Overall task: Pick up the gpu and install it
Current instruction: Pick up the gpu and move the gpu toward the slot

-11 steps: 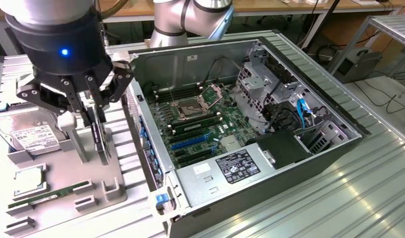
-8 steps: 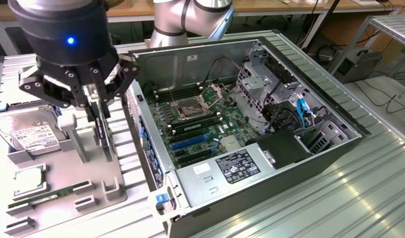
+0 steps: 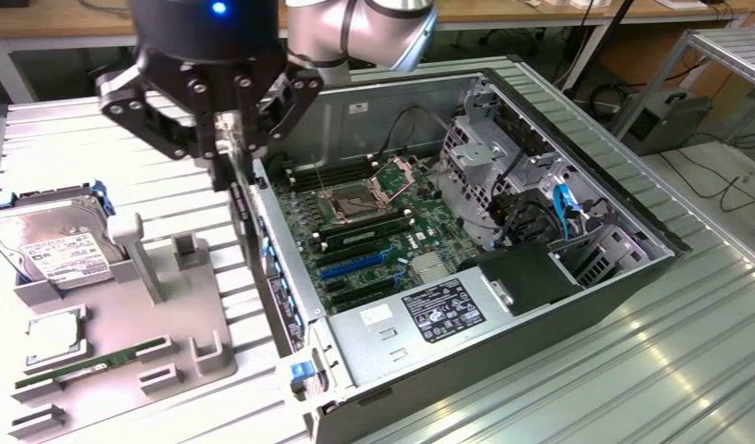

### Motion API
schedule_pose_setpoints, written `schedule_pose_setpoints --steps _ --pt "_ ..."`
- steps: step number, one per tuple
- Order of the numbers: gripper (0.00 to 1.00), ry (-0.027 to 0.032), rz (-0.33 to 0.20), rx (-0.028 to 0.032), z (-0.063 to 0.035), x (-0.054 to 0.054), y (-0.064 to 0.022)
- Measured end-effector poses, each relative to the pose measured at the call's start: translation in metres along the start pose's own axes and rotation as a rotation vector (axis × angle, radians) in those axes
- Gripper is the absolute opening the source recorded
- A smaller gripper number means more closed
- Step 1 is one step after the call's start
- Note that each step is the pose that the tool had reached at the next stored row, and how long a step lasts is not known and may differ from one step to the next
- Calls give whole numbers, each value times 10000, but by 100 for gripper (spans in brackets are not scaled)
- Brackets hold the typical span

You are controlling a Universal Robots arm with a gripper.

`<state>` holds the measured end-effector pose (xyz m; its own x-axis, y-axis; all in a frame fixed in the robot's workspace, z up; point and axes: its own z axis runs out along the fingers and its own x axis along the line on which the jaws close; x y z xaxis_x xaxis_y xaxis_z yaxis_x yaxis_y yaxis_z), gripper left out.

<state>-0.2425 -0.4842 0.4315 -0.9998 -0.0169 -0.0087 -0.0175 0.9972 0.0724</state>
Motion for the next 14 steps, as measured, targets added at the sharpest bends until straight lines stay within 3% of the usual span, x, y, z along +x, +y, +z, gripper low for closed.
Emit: schedule_pose_setpoints --steps 8,14 --pt "26 14 1 -44 12 -395 -7" --pt "26 23 3 7 122 -672 14"
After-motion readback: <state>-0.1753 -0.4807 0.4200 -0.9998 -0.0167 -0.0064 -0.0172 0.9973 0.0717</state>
